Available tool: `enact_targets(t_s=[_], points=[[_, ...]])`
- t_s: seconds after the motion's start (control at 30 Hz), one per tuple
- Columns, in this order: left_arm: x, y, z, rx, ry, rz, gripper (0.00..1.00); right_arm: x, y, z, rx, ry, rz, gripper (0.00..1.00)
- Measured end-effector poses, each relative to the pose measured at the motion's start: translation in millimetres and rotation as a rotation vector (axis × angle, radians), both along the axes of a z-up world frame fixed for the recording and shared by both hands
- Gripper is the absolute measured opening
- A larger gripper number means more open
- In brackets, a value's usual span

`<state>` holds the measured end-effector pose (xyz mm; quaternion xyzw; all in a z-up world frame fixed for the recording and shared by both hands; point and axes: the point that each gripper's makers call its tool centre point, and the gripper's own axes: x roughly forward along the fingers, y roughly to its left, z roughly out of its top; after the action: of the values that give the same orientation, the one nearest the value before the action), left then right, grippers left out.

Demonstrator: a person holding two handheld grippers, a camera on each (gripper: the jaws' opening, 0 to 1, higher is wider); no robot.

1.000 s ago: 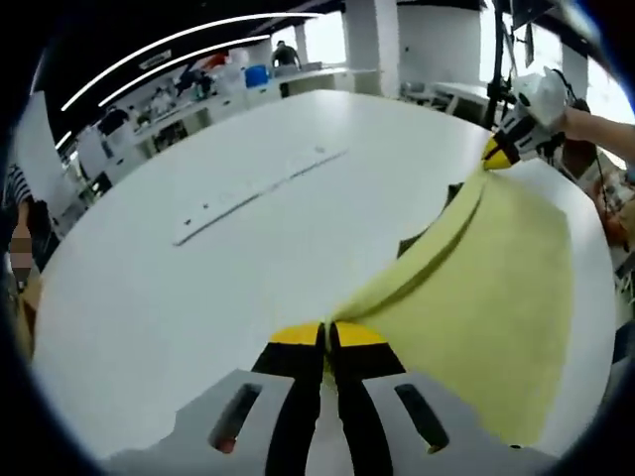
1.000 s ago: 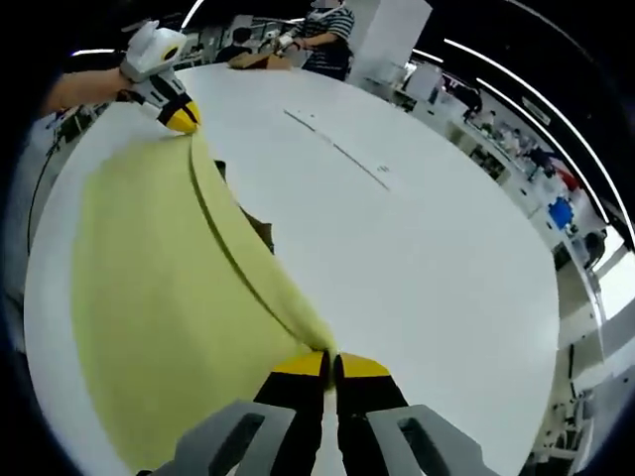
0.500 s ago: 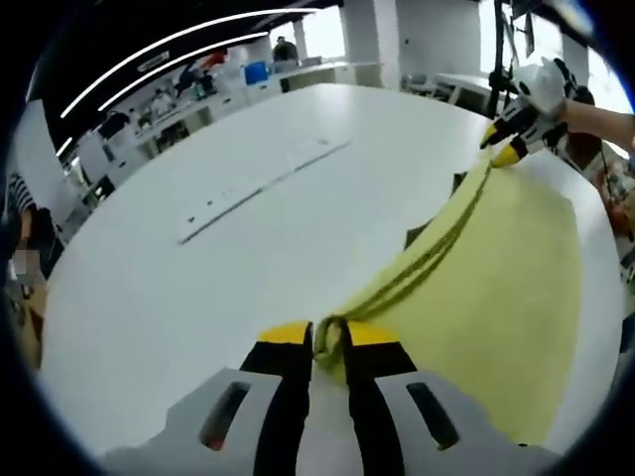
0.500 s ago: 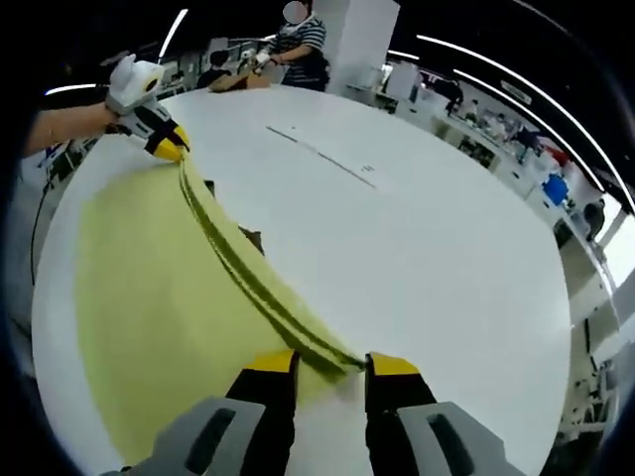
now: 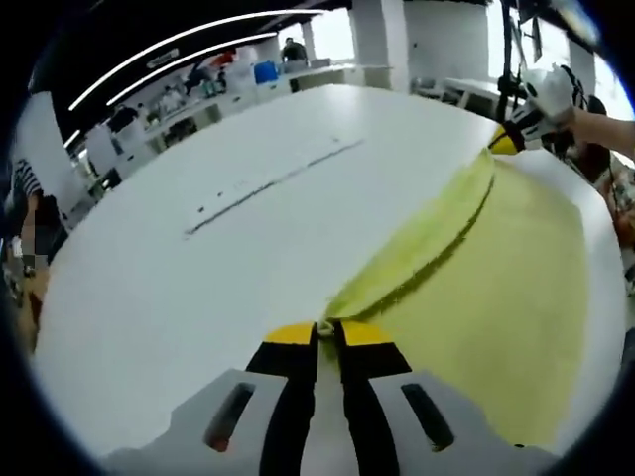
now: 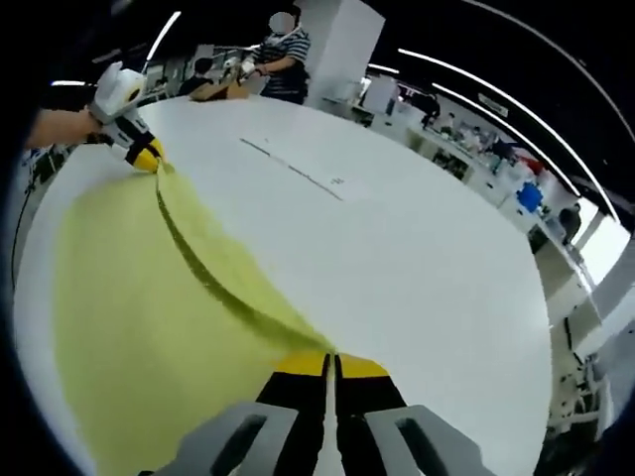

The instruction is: Fold the garment on the visible template until the final outline fits inside the template.

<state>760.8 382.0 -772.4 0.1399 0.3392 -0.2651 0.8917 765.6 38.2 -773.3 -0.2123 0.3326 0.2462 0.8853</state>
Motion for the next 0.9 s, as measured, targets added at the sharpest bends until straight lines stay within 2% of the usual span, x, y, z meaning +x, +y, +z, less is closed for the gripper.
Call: enact_targets(t_s=[0.1,0.2,0.3,0.4,0.53,0.67,0.8,0.9], points=[[1.4,4,0.2,-0.001,-0.010,0.032,0.06,2,-7,-5.5,0.026,0.023,-0.075,0.00],[2.0,8,1.7,-0.004,-0.017,0.064,0.07,1,-12,-9.1,0.032,0.039,-0.099,0.00],[0.1,11,6.7,-0.013,-0.019,0.075,0.09,-2,-11,-4.6,0.051,0.042,-0.105,0.02],[-3.6,9,15.9,-0.073,-0.022,0.077,0.14,-4,-8,3.0,0.107,0.047,-0.119,0.13],[-13.6,6,26.8,-0.119,-0.028,0.057,0.24,-14,0,12.5,0.152,0.062,-0.103,0.28],[-29.6,-3,40.3,-0.187,-0.035,0.006,0.31,-33,16,20.8,0.281,0.141,-0.101,0.43],[-43.5,-7,47.1,-0.202,-0.036,-0.046,0.39,-49,24,26.8,0.306,0.167,-0.070,0.57],[-57.7,-10,50.1,-0.216,-0.023,-0.079,0.43,-63,29,31.1,0.330,0.186,-0.051,0.61]])
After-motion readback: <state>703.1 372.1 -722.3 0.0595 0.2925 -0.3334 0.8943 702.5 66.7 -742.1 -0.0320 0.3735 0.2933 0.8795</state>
